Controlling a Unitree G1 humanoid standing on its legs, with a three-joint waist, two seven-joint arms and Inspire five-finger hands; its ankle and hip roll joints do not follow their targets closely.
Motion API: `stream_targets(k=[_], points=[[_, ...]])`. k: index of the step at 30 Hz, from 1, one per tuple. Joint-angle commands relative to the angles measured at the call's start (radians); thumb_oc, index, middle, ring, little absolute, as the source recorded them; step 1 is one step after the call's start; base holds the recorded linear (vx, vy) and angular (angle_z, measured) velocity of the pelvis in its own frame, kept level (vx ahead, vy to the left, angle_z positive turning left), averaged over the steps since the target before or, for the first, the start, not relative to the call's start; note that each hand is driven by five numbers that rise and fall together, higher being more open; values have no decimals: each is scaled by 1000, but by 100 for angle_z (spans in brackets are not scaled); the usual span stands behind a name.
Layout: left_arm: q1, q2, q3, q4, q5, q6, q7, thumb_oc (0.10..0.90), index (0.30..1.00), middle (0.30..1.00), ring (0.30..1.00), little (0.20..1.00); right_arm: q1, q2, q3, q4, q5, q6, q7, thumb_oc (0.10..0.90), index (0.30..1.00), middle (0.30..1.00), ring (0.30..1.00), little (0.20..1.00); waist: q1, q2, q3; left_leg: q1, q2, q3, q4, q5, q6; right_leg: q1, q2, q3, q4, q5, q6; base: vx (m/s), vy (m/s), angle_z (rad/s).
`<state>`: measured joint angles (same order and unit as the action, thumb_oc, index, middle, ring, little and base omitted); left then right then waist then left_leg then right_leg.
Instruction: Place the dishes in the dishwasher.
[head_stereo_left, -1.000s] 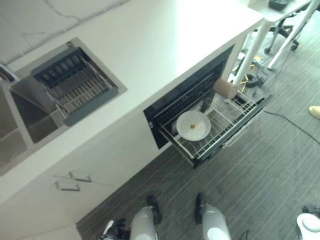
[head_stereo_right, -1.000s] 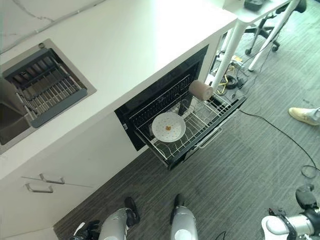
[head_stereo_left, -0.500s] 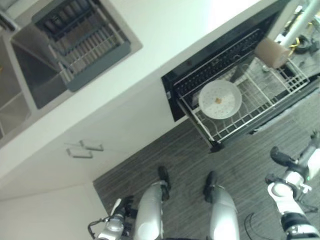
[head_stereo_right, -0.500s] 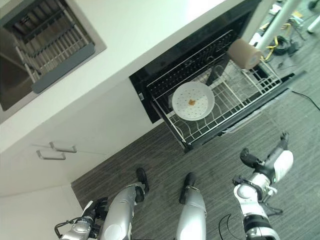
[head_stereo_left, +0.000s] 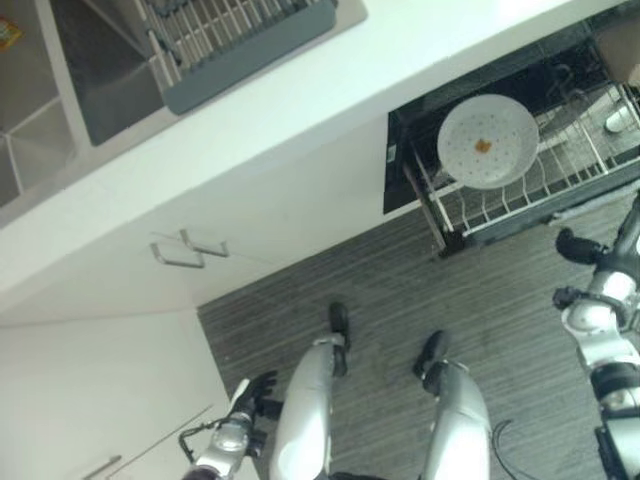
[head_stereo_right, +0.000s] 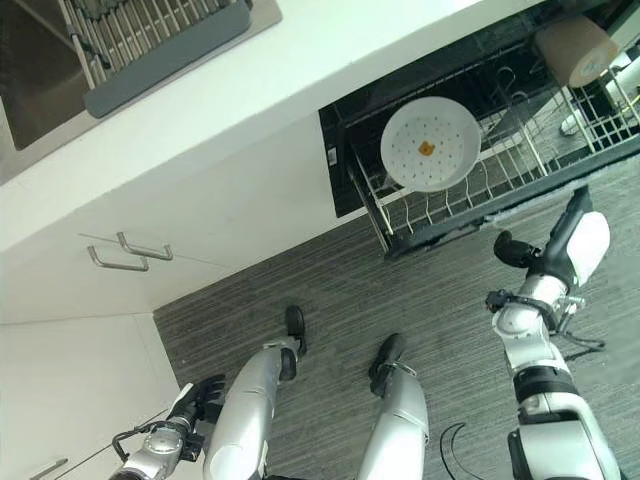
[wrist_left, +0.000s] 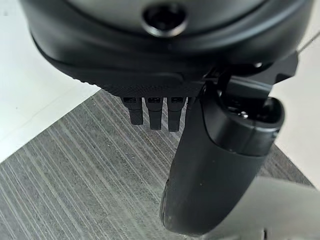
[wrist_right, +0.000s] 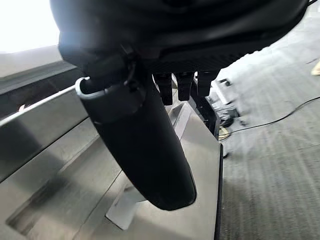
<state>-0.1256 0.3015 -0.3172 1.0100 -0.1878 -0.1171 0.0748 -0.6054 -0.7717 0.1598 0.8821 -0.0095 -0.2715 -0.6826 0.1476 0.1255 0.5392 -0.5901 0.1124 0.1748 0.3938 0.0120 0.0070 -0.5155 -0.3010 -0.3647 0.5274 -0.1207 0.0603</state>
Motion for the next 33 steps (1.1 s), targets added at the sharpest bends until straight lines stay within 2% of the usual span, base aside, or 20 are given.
stream_targets(k=[1,9,11,15,21,29,33], points=[[58,58,-14,-31,-1,-1,-11,800,900,900,900,900,-169,-145,61,-154,-119,-124,-6,800,900,900,900,900,51,14,-19,96,-39,-49,-94,-48,-2,6,34,48,136,-98,37,53,33,15],[72,78,-20,-53,-8,-7,-28,800,900,900,900,900,-385,-170,195,-141,-201,-97,30,800,900,900,900,900,99,12,-19,73,-51,-60,-94,-44,2,11,17,13,49,-36,58,53,33,8],[74,88,-19,-72,-15,-7,-25,800,900,900,900,900,-467,-176,250,-144,-212,-70,40,800,900,900,900,900,110,7,-19,67,-55,-64,-94,-41,3,14,14,3,22,-17,63,55,16,11],[79,121,-13,-123,-61,-1,-25,800,900,900,900,900,-615,-185,338,-125,-213,-23,67,800,900,900,900,900,135,-7,-19,55,-64,-75,-94,-37,1,25,1,-24,-36,23,76,60,5,10],[106,161,6,-179,-122,2,-32,800,900,900,900,900,-736,-203,421,-97,-191,-1,122,800,900,900,900,900,163,-15,-19,35,-69,-86,-94,-31,-2,32,-14,-54,-86,60,88,18,-17,9],[141,187,44,-194,-198,0,-50,800,900,900,900,900,-788,-213,445,-49,-108,3,204,800,900,900,900,900,188,-22,-19,48,-60,-95,-94,-30,-13,78,-18,-88,-94,55,91,-9,-15,7],[143,150,99,-183,-343,-17,-62,800,900,900,900,900,-665,-183,348,-70,-12,-23,248,800,900,900,900,900,184,-21,-19,89,-52,-85,-94,-41,-16,129,-22,-102,-105,48,94,-42,-2,5]])
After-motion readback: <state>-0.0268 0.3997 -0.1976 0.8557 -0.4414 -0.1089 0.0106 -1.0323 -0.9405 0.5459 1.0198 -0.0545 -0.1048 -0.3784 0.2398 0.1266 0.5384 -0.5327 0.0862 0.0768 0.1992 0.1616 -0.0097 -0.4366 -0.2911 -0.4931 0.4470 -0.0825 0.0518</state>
